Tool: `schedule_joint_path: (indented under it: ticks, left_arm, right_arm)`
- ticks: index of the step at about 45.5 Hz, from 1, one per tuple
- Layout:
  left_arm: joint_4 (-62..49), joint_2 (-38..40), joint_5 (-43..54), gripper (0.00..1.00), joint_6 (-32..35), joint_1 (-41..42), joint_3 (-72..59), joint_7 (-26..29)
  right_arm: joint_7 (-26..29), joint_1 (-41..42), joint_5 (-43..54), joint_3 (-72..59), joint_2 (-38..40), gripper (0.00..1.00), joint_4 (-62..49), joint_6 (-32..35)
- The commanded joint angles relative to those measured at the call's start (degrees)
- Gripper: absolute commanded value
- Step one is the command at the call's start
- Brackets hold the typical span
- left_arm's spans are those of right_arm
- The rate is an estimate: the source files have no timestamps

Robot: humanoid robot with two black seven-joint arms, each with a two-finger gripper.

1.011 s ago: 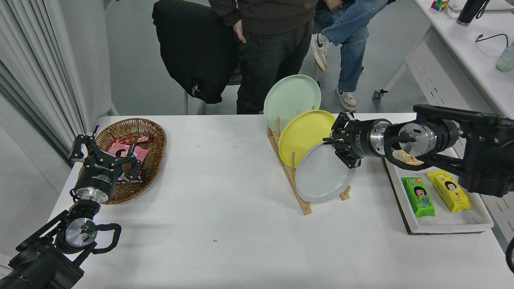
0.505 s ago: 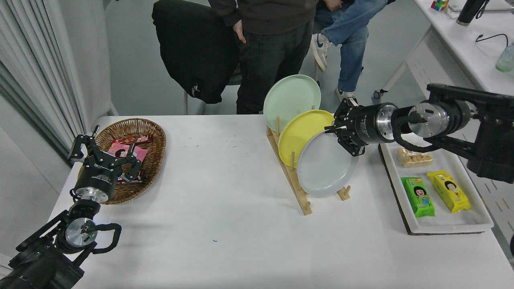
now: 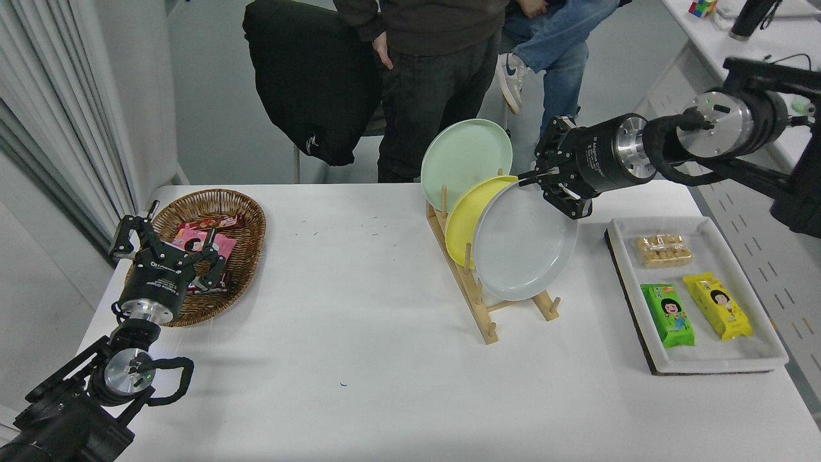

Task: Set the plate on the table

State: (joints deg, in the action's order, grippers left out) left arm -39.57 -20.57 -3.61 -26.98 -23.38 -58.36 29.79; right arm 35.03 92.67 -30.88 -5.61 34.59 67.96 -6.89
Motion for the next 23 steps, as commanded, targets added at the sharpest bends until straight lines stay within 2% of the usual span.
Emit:
schedule_joint_path:
  ticks: [1,14,23]
  left_arm:
    - [0.0,0.0,0.0,0.98,0.0,0.0,0.0,0.0]
    - [0.0,0.0,0.0,0.98,0.0,0.0,0.0,0.0]
    - [0.0,0.0,0.0,0.98,0.0,0.0,0.0,0.0]
  right_arm:
    - [2.4,5.1,-4.2,0.2,0.0,0.0,-0.5,-0.1]
    - [2.8,8.9,-12.1,0.0,-2.7,0.0,-0.6,-1.4]
    - [3.3,10.6,-16.6,-0.3,-4.0,0.0,-0.6,-5.0]
